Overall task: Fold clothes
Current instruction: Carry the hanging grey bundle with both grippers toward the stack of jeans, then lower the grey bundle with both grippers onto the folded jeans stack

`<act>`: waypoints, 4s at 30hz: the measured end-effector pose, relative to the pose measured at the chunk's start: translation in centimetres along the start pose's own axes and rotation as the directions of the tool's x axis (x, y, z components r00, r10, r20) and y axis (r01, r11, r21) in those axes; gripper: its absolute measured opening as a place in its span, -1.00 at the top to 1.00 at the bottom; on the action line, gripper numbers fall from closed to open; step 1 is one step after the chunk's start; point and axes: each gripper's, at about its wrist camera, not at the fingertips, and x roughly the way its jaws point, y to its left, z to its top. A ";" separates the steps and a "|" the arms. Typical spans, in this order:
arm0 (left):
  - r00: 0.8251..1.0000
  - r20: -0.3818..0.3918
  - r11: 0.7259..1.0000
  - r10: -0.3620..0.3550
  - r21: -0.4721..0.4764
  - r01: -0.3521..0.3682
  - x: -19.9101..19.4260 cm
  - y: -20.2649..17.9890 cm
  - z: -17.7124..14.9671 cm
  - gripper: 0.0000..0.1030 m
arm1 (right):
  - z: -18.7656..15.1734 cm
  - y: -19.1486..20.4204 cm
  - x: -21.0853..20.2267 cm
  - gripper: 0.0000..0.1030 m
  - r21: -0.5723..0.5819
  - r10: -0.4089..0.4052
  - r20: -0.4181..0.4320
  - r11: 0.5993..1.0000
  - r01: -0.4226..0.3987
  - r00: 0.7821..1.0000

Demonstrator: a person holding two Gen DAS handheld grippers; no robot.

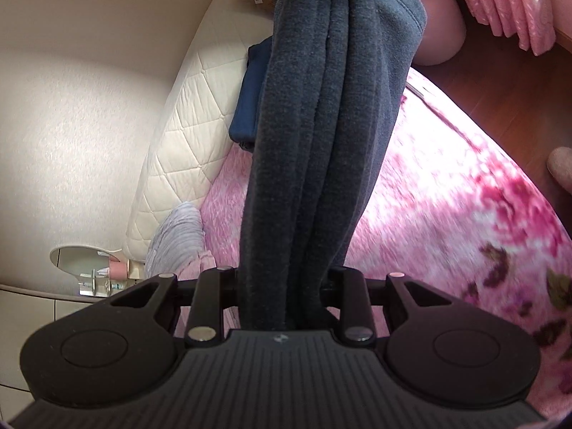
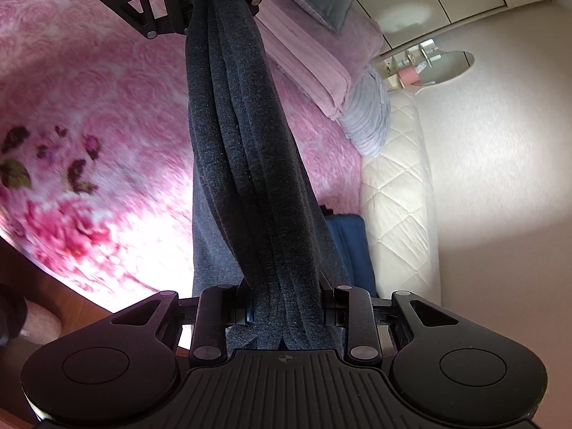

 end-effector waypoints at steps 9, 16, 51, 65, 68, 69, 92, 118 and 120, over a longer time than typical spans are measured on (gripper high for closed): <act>1.000 -0.007 1.000 -0.003 0.001 0.003 3.8 2.4 6.9 0.50 | -6.3 -5.8 2.8 0.44 0.011 0.009 0.010 1.000 -0.010 1.000; 1.000 0.025 1.000 -0.011 0.025 0.011 5.4 3.4 9.2 0.50 | -8.8 -8.4 3.7 0.44 0.035 0.001 -0.010 0.999 -0.001 1.000; 0.977 0.077 0.980 0.197 -0.030 -0.195 33.6 19.6 20.2 0.45 | -14.7 -31.1 26.2 0.43 0.008 -0.190 0.054 0.982 0.190 0.980; 0.994 0.034 0.993 0.108 0.040 -0.110 42.6 7.9 16.6 0.03 | -21.4 -21.6 37.2 -0.03 0.003 -0.074 0.096 0.997 0.074 0.993; 0.996 0.032 0.995 0.089 0.035 -0.090 42.7 9.0 16.6 0.31 | -22.2 -22.5 36.1 -0.03 0.025 -0.059 0.096 0.998 0.057 0.994; 0.996 0.029 0.996 0.079 0.032 -0.080 42.9 9.4 16.7 0.40 | -22.4 -22.6 36.0 -0.01 0.019 -0.046 0.094 0.999 0.044 0.995; 0.979 0.057 0.979 0.195 0.046 -0.198 46.8 8.8 15.3 0.43 | -25.0 -20.5 34.0 0.35 0.017 -0.155 0.115 0.988 0.154 0.981; 0.988 0.031 0.988 0.152 -0.026 -0.151 47.0 12.0 12.0 0.57 | -25.0 -19.0 32.8 0.41 0.020 -0.106 0.056 0.994 0.105 0.993; 0.988 0.027 0.988 0.154 -0.013 -0.154 47.1 12.2 11.8 0.57 | -24.4 -18.9 33.5 0.39 0.003 -0.109 0.059 0.994 0.109 0.992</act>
